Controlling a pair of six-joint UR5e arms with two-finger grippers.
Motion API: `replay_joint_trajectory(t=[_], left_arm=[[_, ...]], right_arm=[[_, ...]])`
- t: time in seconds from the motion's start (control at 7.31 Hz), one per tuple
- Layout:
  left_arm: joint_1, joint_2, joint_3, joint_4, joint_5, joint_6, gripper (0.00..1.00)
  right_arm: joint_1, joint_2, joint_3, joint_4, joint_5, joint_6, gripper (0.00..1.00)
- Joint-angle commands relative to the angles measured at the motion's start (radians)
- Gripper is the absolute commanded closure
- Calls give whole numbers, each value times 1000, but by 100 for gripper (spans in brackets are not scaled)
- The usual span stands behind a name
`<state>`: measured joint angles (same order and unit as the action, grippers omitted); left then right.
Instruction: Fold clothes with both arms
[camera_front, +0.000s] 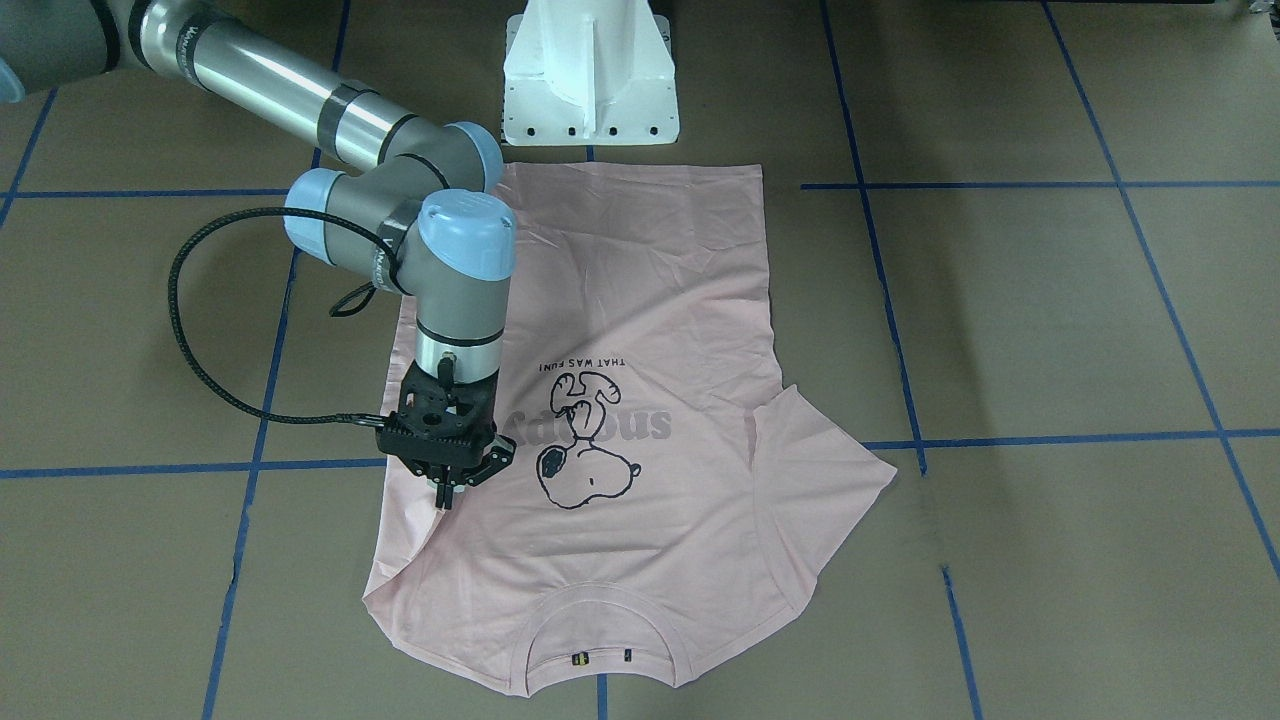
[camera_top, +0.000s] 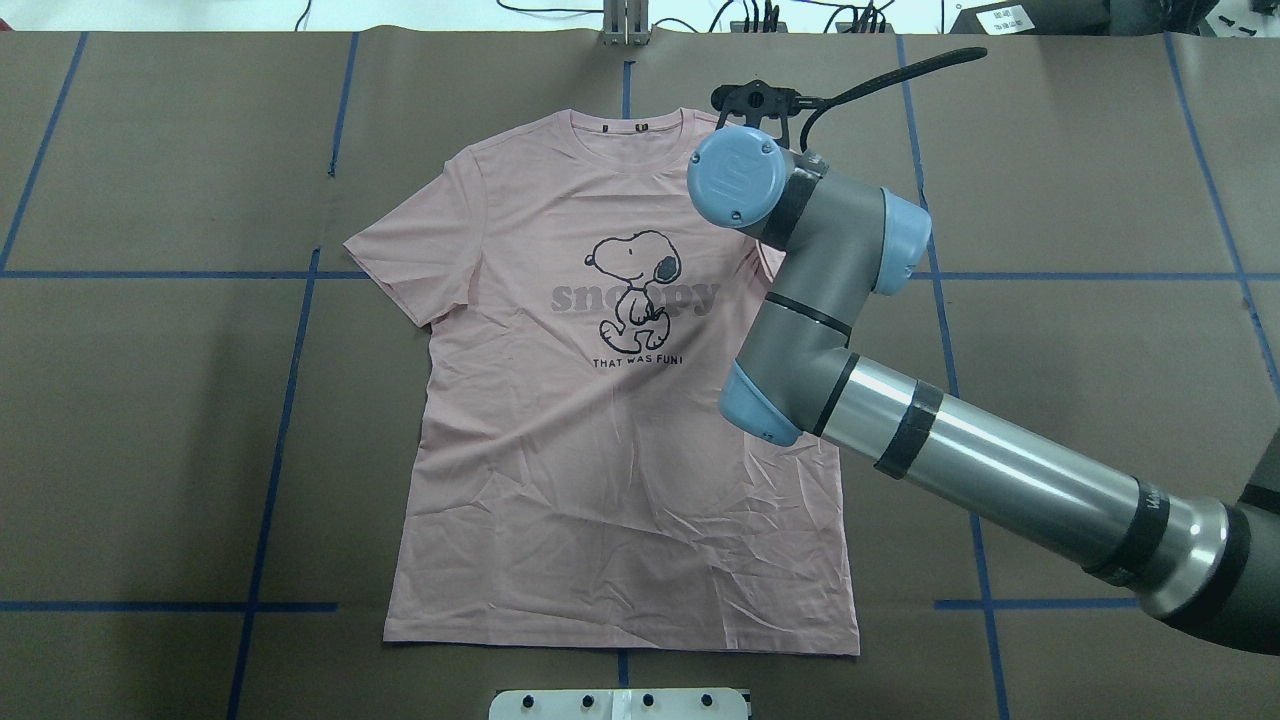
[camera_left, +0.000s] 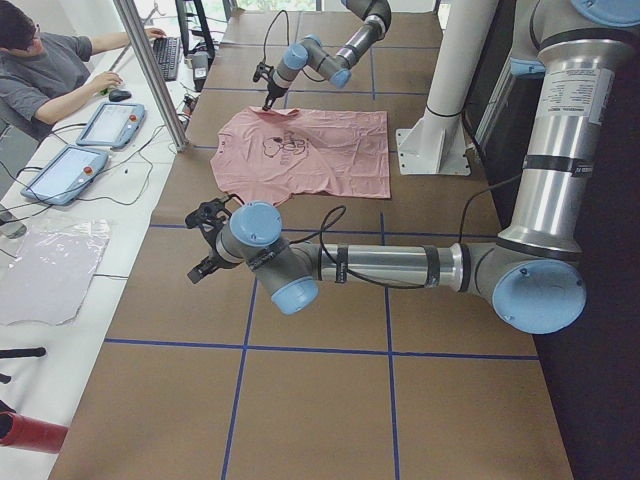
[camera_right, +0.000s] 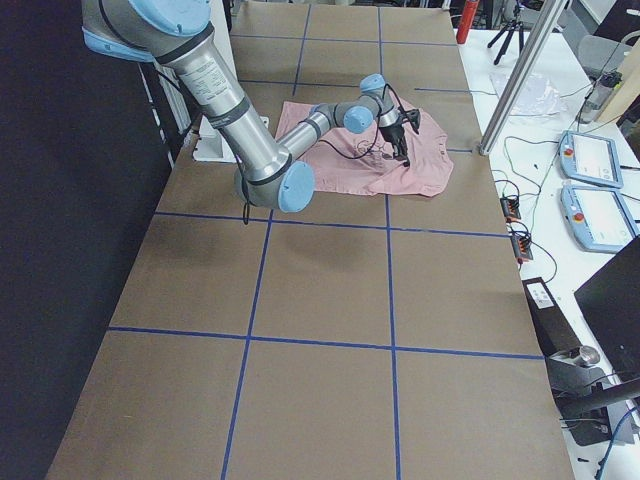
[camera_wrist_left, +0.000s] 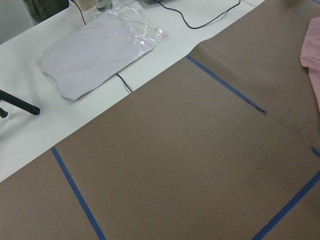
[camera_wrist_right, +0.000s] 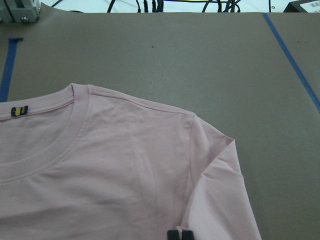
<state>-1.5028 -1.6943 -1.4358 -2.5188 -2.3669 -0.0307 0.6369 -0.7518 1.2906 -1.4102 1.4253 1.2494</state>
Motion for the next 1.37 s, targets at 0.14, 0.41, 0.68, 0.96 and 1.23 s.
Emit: replay_joint_trajectory(t=[0.14, 0.41, 0.68, 0.96, 1.23], left_arm=[[1, 5, 0, 0, 2, -2, 0], [42, 4, 0, -5, 3, -79, 0], [116, -17, -9, -15, 8, -245, 0], [198, -86, -9, -23, 14, -423, 0], [315, -161, 3, -12, 177, -600, 6]], right_arm=[[-8, 42, -19, -6, 3, -16, 0], [70, 54, 10, -18, 177, -120, 0], [176, 1, 155, -109, 324, -290, 0], [381, -171, 409, -174, 587, -501, 0], [568, -321, 492, -211, 754, -791, 0]])
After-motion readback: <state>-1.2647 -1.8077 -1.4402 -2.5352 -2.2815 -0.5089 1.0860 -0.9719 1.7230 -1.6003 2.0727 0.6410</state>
